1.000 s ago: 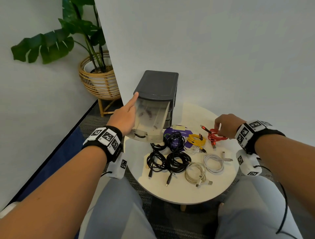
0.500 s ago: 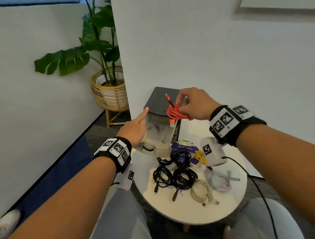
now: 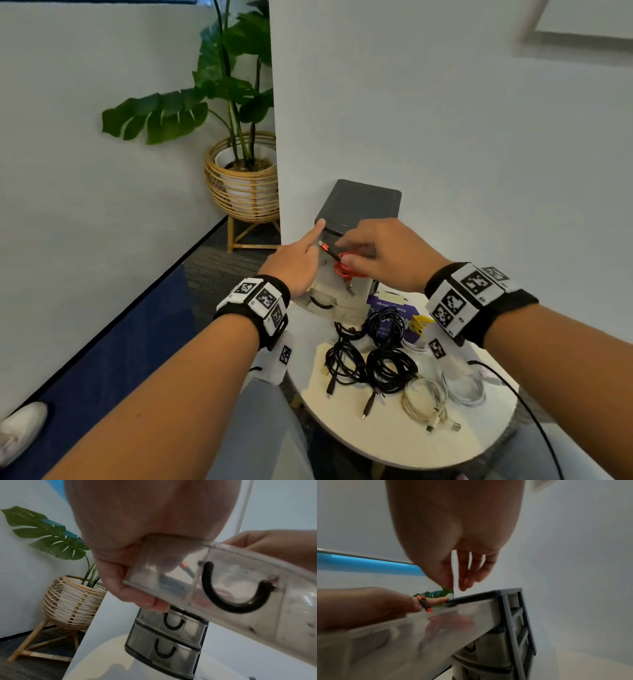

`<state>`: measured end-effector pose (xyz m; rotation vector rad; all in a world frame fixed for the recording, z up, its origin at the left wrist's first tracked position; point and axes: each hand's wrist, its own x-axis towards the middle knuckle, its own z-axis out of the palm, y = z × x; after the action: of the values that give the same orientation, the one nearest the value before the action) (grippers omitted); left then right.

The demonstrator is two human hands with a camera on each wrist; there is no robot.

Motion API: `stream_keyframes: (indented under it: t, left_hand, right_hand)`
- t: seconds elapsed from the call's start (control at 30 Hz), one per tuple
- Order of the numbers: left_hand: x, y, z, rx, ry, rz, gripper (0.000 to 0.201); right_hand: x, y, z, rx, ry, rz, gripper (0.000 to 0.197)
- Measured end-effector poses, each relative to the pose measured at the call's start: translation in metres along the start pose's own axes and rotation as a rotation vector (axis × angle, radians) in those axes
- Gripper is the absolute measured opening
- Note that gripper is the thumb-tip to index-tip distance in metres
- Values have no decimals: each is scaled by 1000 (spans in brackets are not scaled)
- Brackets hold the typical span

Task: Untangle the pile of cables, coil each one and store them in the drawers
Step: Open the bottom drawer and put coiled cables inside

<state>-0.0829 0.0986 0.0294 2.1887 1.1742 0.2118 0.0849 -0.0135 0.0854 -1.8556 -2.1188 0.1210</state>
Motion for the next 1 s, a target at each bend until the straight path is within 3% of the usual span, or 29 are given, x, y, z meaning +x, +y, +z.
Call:
stream_keyframes:
  t: [0.1,0.33,0.47,0.53,0.7,0.8,0.9,1.0]
  left_hand:
    - [1,-1,1,26,-4,6,62]
    - [7,-5,6,32,-20,-23,57]
    - [8,-7,8,184,-45,18,38]
    - [12,-10,9,181,-27,42,44]
    - [4,-3,10,7,10,-2,66]
    - [0,1,8,-14,19,-18,66]
    - [7,-4,9,9,24,-5,62]
    - [8,-5,10,68,43,15,53]
  right_hand:
    - [-6,-2,8,-193,-172,-87,36]
    - [11,7,17,-472,-162,-34,32]
    - [20,9,18,-596,-160,28,32]
    - [23,4,18,-610,-164,46,32]
    - [28,-7,17,-561,-169,103,30]
    - [25,-4,17,-468,-147,102,29]
    - [17,7,8,-129,-59,92,32]
    - [-1,30,-6,43,122,168,19]
